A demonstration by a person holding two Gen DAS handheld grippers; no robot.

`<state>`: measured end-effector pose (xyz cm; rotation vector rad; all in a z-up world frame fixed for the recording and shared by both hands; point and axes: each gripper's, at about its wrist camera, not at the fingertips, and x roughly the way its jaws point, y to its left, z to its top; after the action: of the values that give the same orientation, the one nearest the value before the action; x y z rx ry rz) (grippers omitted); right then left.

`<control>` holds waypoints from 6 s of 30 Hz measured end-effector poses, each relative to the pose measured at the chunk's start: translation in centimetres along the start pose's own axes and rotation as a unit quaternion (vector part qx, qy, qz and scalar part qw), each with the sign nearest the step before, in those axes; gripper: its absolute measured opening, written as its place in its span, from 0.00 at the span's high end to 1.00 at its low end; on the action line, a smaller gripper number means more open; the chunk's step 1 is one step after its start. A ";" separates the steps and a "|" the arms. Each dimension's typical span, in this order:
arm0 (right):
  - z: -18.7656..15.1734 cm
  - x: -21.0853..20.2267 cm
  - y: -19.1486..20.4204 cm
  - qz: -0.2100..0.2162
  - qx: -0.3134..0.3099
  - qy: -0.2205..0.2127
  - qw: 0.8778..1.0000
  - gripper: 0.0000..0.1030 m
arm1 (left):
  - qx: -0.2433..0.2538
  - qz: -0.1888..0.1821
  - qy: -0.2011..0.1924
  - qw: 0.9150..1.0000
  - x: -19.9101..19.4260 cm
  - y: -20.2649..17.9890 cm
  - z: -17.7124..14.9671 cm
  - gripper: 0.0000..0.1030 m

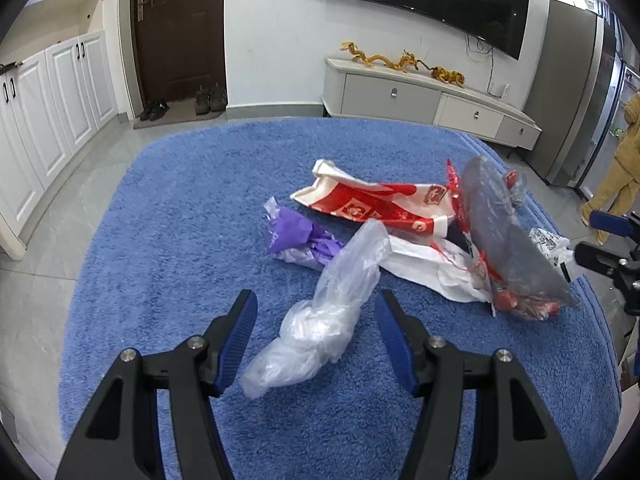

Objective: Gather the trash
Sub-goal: 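Grasp the clear crumpled plastic bag with the left gripper while the right grasps the white printed bag, then carry the clear bag and white printed bag over to the trash bin, then open both grippers over the bin to drop both bags, then bring both grippers back over the wrapper pile on the mat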

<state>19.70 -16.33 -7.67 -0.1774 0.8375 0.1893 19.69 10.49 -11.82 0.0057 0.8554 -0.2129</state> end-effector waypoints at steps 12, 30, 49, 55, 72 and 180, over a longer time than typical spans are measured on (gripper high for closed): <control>-2.3 2.9 -1.1 0.023 0.023 0.048 0.998 0.70 | -0.003 -0.018 0.020 1.000 1.3 -0.1 -1.8 0.68; -4.5 -5.0 0.4 0.037 0.009 -0.007 0.999 0.84 | 0.004 -0.043 -0.008 0.999 -6.2 -2.3 -5.6 0.70; -9.6 -11.3 1.5 0.028 -0.012 -0.030 0.999 0.84 | 0.026 -0.070 -0.024 0.997 -12.5 -6.8 -9.4 0.70; -9.3 -11.0 0.1 0.007 -0.006 -0.026 1.000 0.84 | 0.038 -0.096 -0.013 0.995 -11.8 -8.3 -8.9 0.70; -14.7 -6.2 -16.6 -0.104 0.051 0.151 0.982 0.84 | 0.171 -0.247 0.130 0.945 -1.6 -33.2 -2.2 0.70; -9.1 -8.6 1.6 -0.034 0.078 -0.103 0.991 0.00 | -0.038 0.075 -0.080 0.993 -9.9 -9.9 -5.3 0.43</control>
<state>7.21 -17.68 -7.31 -0.0371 0.6368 0.0762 7.51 3.08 -7.11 -0.0181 0.6986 -0.0378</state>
